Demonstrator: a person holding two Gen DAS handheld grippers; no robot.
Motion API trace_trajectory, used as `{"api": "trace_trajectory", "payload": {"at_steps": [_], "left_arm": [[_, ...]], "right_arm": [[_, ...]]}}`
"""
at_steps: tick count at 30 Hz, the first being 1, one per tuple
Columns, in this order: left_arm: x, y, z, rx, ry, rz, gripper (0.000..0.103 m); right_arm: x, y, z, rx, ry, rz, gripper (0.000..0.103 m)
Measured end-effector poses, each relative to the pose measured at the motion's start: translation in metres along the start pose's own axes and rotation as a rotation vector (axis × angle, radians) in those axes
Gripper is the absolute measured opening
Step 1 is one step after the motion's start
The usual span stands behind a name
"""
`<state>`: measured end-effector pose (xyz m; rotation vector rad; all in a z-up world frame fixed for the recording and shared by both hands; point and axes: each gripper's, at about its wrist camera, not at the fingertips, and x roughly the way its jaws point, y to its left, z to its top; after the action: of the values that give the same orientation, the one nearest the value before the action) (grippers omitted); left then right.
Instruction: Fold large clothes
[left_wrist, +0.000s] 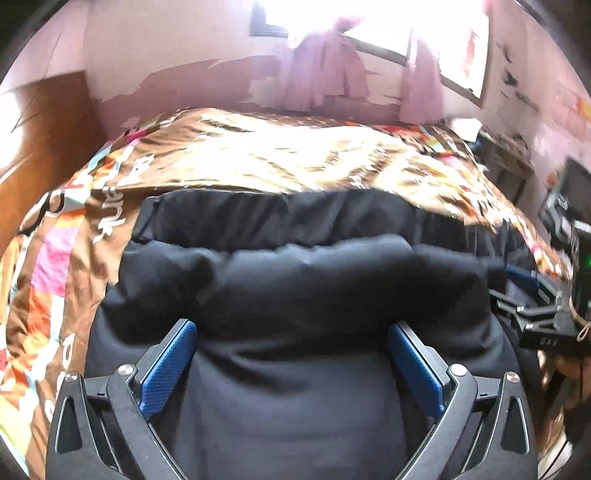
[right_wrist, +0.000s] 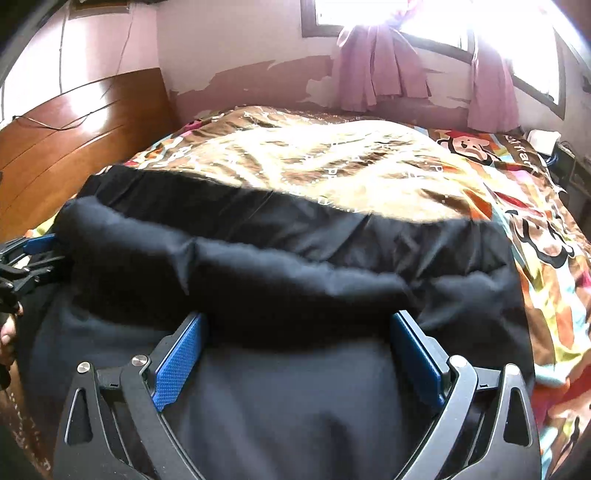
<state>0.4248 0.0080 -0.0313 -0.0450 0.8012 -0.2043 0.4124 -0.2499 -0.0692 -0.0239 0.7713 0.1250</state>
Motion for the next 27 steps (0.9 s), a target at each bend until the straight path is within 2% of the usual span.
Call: {"api": "trace_trajectory", "payload": {"at_steps": [2, 4, 7, 16, 27], "left_arm": [[0.011, 0.016, 0.004, -0.098, 0.026, -0.034, 0.103], [0.018, 0.023, 0.005, -0.140, 0.041, -0.050, 0.103], [0.029, 0.025, 0.002, -0.122, 0.052, -0.049, 0.103], [0.050, 0.034, -0.002, -0.164, 0.055, -0.079, 0.103], [0.057, 0.036, -0.005, -0.170, 0.045, -0.091, 0.103]], "right_arm": [[0.014, -0.005, 0.006, 0.010, 0.018, 0.010, 0.096], [0.025, -0.007, 0.009, 0.004, 0.043, 0.029, 0.098], [0.035, -0.010, 0.009, 0.011, 0.058, 0.055, 0.102], [0.060, -0.011, 0.018, 0.007, 0.085, 0.085, 0.102], [0.069, -0.013, 0.018, 0.018, 0.057, 0.099, 0.102]]}}
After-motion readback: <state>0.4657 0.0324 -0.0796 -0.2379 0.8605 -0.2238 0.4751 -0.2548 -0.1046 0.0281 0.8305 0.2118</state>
